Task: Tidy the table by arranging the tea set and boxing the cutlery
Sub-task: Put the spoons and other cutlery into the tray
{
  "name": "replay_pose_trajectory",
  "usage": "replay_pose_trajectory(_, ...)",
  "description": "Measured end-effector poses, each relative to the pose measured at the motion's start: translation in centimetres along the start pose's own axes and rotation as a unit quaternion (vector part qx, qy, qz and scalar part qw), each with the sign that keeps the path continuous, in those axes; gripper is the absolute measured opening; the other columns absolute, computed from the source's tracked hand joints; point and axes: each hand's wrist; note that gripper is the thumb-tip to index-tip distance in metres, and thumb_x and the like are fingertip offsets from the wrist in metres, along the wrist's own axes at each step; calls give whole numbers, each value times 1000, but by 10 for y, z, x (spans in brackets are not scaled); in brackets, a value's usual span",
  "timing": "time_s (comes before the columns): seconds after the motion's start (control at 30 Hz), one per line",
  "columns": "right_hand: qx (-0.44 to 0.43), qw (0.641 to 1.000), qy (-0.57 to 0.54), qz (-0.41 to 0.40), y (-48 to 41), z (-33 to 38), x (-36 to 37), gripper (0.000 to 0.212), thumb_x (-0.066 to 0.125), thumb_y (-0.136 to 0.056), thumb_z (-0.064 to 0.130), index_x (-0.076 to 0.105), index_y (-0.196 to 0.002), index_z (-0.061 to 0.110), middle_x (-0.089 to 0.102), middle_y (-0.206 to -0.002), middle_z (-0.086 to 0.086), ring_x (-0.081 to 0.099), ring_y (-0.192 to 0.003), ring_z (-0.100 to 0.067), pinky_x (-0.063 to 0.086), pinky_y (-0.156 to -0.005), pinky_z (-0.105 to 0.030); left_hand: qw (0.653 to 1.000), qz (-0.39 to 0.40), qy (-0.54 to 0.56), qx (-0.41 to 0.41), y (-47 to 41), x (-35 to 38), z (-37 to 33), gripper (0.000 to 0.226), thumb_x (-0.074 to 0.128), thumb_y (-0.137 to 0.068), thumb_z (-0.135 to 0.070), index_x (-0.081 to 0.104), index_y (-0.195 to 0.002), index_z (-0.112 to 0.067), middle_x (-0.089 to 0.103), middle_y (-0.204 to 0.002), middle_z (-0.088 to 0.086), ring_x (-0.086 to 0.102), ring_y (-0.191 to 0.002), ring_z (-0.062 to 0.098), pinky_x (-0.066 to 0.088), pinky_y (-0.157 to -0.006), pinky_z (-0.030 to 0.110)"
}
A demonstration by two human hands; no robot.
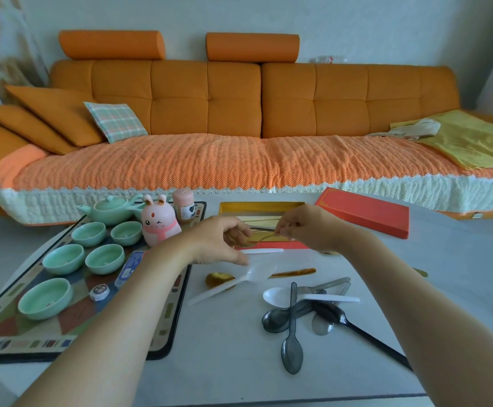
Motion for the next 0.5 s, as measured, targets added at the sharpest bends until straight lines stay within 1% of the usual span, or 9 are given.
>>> replay_pose_trajectory(0.07, 3, 1000, 6, 3, -1, 0, -1, 15, 58, -96, 24, 72, -96, 29, 67, -88, 11, 63, -82, -11, 52, -71, -27, 1000, 28, -4, 1, -1, 1, 1, 46, 85, -70, -24, 64, -109, -37, 66, -106, -11, 64, -95, 8, 53, -89, 27)
replay_pose_trajectory(0.13, 2, 1000, -2, -2, -2, 0, -2, 18, 56, -97, 23, 72, -93, 30, 67, -84, 8, 63, -80, -14, 52, -72, -31, 1000, 5, -9, 4, -2, 2, 2, 43, 81, -76, -25, 64, -113, -36, 65, -109, -13, 63, -98, 7, 52, -91, 27)
replay_pose_trajectory(0.2, -2, 1000, -21, -19, -3, 0, -2, 20, 54, -98, 22, 72, -92, 29, 68, -80, 5, 61, -71, -13, 49, -66, -30, 998, -55, -2, 10, -6, 2, 3, 32, 74, -83, -22, 66, -112, -32, 67, -106, -13, 64, -96, 4, 51, -91, 27)
replay_pose_trajectory(0.27, -9, 999, -38, -38, -7, -1, 0, 20, 54, -98, 20, 72, -97, 27, 69, -79, 3, 57, -64, -14, 46, -61, -29, 991, -125, 35, 15, -10, 0, 1, 21, 66, -91, -17, 66, -109, -28, 70, -100, -8, 65, -81, 5, 51, -81, 25)
replay_pose_trajectory(0.3, -13, 998, -44, -51, -9, -1, 2, 20, 55, -98, 18, 72, -102, 26, 69, -82, 2, 57, -66, -15, 46, -63, -28, 985, -158, 63, 16, -12, 0, 0, 19, 63, -93, -15, 65, -109, -26, 70, -99, -5, 64, -73, 6, 51, -76, 24)
replay_pose_trajectory(0.37, -31, 994, -35, -100, -15, -3, 7, 24, 56, -96, 12, 71, -112, 22, 66, -95, 1, 57, -74, -11, 43, -68, -17, 969, -216, 123, 7, -16, -2, -1, 18, 60, -95, -14, 64, -110, -24, 70, -100, -3, 61, -64, 5, 50, -68, 19)
replay_pose_trajectory(0.43, -59, 988, -3, -145, -22, -4, 12, 27, 55, -97, 9, 70, -117, 18, 63, -100, 1, 54, -77, -7, 37, -66, -9, 951, -260, 166, -6, -21, -4, -1, 17, 58, -97, -16, 64, -111, -22, 68, -97, -3, 60, -63, 6, 50, -62, 14)
replay_pose_trajectory(0.47, -70, 985, 6, -156, -26, -3, 14, 28, 53, -99, 9, 70, -119, 17, 62, -100, 0, 53, -78, -9, 35, -65, -8, 943, -279, 182, -15, -24, -4, 0, 17, 57, -97, -18, 64, -113, -21, 67, -96, -3, 62, -68, 9, 52, -65, 16)
replay_pose_trajectory(0.5, -72, 984, 5, -161, -30, -3, 17, 29, 51, -100, 8, 69, -121, 16, 62, -100, -1, 54, -80, -11, 35, -66, -9, 937, -297, 181, -23, -26, -3, 1, 19, 56, -98, -21, 64, -115, -21, 66, -98, -4, 64, -78, 12, 53, -74, 22)
Point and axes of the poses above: each hand's wrist, its own y-axis away from the middle knuckle, its own x-axis out of the palm, z = x × y
